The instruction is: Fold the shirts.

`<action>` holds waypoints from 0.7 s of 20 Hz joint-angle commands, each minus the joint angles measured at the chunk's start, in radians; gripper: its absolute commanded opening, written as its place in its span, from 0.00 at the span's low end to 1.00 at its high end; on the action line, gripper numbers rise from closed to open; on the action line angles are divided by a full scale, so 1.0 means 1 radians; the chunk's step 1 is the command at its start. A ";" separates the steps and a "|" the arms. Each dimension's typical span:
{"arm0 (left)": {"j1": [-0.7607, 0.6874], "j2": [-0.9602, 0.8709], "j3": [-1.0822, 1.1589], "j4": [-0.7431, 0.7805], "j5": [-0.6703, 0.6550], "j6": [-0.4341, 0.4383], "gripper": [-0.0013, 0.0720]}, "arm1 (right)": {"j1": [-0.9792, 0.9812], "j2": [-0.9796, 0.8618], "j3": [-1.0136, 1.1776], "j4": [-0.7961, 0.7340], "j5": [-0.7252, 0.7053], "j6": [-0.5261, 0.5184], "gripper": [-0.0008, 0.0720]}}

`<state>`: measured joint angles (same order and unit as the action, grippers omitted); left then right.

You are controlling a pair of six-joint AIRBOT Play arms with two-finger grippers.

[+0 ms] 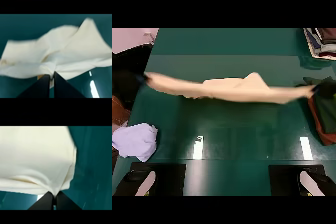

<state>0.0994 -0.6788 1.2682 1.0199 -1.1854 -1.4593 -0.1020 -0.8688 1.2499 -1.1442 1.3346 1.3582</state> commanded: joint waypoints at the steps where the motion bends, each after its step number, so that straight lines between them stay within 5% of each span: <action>1: 0.000 0.011 0.373 0.005 0.037 -0.014 0.06 | 0.007 0.063 0.376 -0.006 -0.045 0.006 0.03; 9: 0.000 0.010 0.877 0.090 0.108 -0.135 0.05 | 0.007 0.026 0.883 -0.150 0.025 0.055 0.03; 14: 0.000 -0.077 0.771 0.089 -0.032 -0.138 0.05 | 0.007 0.001 0.737 -0.157 0.038 0.066 0.03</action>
<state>0.0994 -0.7090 2.0747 1.0985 -1.1366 -1.5890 -0.0952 -0.8581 2.0491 -1.2785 1.3602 1.4117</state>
